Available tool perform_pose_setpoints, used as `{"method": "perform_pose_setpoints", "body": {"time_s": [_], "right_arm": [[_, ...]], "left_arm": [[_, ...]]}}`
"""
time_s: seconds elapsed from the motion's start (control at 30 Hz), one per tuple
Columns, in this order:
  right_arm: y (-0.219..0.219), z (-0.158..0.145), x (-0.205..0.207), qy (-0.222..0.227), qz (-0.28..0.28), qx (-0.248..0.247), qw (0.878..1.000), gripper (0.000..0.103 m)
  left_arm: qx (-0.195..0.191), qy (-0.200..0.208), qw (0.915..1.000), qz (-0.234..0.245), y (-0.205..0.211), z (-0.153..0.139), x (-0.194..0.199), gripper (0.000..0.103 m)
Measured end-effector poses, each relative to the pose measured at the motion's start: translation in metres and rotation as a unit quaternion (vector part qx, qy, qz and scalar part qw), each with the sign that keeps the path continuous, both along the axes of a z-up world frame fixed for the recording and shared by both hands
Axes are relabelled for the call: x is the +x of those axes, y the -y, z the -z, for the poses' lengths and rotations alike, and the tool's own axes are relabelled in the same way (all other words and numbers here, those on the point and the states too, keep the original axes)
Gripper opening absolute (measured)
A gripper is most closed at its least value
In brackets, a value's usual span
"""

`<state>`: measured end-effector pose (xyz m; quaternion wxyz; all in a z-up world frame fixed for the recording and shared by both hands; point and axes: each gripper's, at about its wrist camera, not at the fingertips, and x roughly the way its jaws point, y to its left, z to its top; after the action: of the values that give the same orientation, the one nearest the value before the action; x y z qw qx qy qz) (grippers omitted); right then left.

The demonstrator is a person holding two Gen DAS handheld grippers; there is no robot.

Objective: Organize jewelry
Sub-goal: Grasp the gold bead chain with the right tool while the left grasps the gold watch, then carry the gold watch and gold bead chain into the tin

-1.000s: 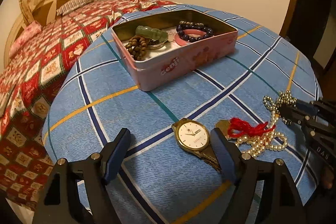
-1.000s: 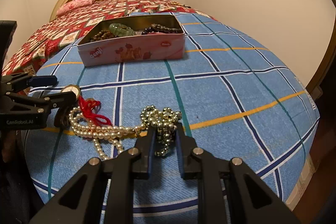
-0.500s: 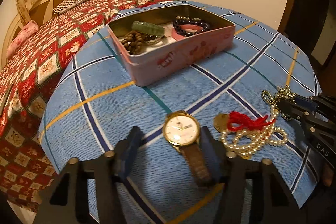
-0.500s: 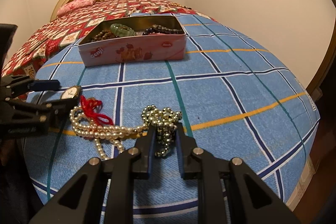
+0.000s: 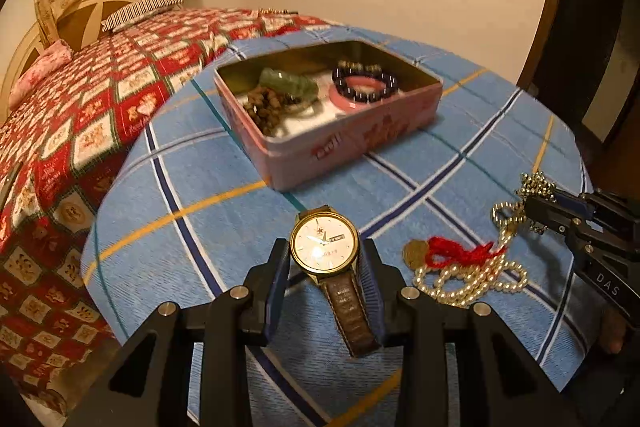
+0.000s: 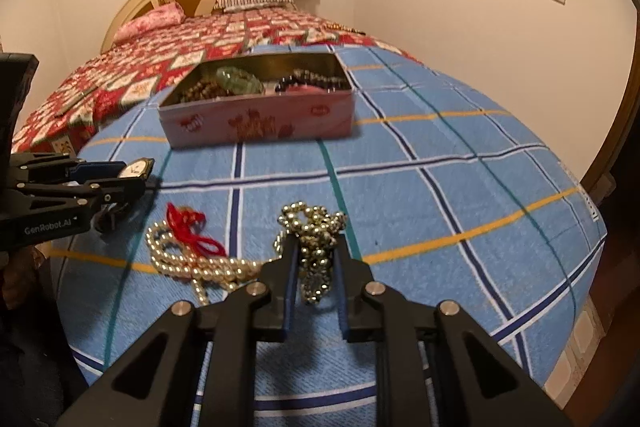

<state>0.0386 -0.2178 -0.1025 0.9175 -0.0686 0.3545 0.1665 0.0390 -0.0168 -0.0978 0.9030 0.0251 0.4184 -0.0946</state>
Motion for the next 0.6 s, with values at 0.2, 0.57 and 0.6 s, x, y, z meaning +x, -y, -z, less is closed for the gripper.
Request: {"method": "perform_pose_setpoints", "body": {"time_s": [0.2, 0.57, 0.6], "right_arm": [[-0.002, -0.012, -0.002, 0.019, -0.005, 0.009, 1.0, 0.018], [-0.012, -0.033, 0.007, 0.041, -0.023, 0.015, 0.999, 0.018], [-0.013, -0.035, 0.008, 0.044, -0.025, 0.016, 0.999, 0.018]], "left_arm": [[-0.004, 0.021, 0.9998, 0.002, -0.001, -0.014, -0.002, 0.036], [0.003, 0.047, 0.9989, -0.003, -0.008, -0.035, 0.005, 0.036], [0.003, 0.049, 0.9988, -0.002, -0.008, -0.037, 0.005, 0.036]]}}
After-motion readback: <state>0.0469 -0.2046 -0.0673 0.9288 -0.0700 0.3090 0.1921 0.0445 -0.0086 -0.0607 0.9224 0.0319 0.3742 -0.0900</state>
